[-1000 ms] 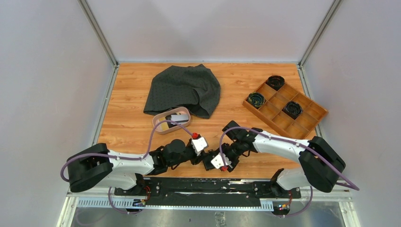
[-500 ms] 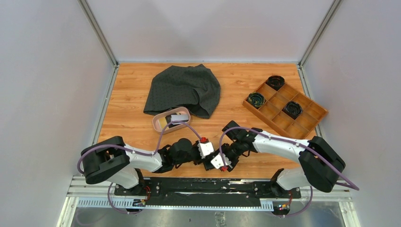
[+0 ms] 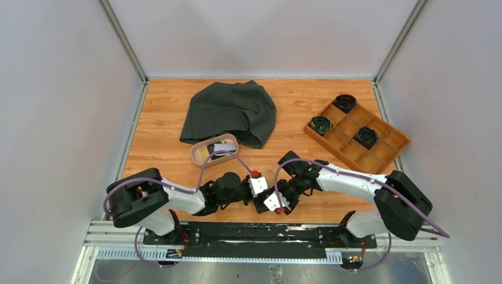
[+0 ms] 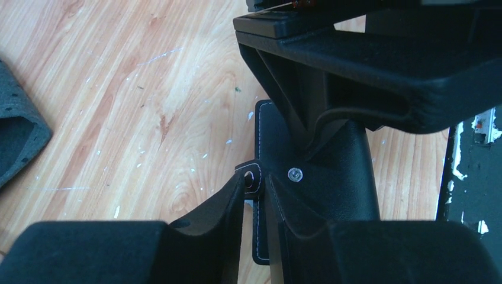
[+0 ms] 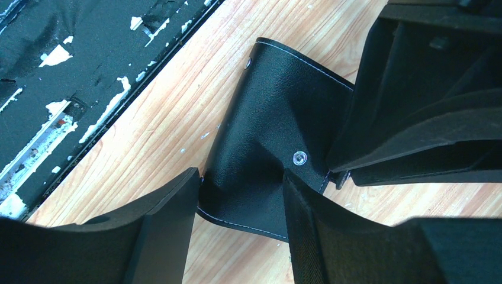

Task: Put the credit cards into the card holder
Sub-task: Close the card holder at the center of the board.

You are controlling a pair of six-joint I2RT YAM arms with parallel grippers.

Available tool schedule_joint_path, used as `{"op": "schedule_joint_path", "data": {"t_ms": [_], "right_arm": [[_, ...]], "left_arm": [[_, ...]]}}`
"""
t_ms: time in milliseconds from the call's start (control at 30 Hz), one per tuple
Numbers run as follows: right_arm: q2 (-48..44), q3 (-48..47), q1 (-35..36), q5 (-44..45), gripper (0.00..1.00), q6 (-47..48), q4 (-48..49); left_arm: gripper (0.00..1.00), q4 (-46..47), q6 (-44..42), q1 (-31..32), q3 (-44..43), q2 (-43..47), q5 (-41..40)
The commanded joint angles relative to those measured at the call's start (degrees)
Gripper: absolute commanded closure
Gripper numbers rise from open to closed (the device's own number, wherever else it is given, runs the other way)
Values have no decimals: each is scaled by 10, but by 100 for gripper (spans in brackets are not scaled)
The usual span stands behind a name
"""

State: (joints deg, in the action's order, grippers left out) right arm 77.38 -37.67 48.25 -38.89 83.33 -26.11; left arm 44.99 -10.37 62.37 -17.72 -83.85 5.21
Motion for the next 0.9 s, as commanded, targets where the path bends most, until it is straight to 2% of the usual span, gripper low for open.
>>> {"op": "schedule_joint_path", "data": {"t_ms": [0,433,533,867], "right_arm": [[12,1,9,14,44,-11,-19],[12,-1,9,15,44,-13,-20],[13,-1,9,15,45,-13,-21],[2,-4,6,32,43,-14,-21]], "left_arm": [[76,29,11,-4,-9,-4,16],[83,29,24,-11,-9,-15,-10],[100,29,29,-15,-9,-16,0],[100,27,134,-68,-2,-12,73]]}}
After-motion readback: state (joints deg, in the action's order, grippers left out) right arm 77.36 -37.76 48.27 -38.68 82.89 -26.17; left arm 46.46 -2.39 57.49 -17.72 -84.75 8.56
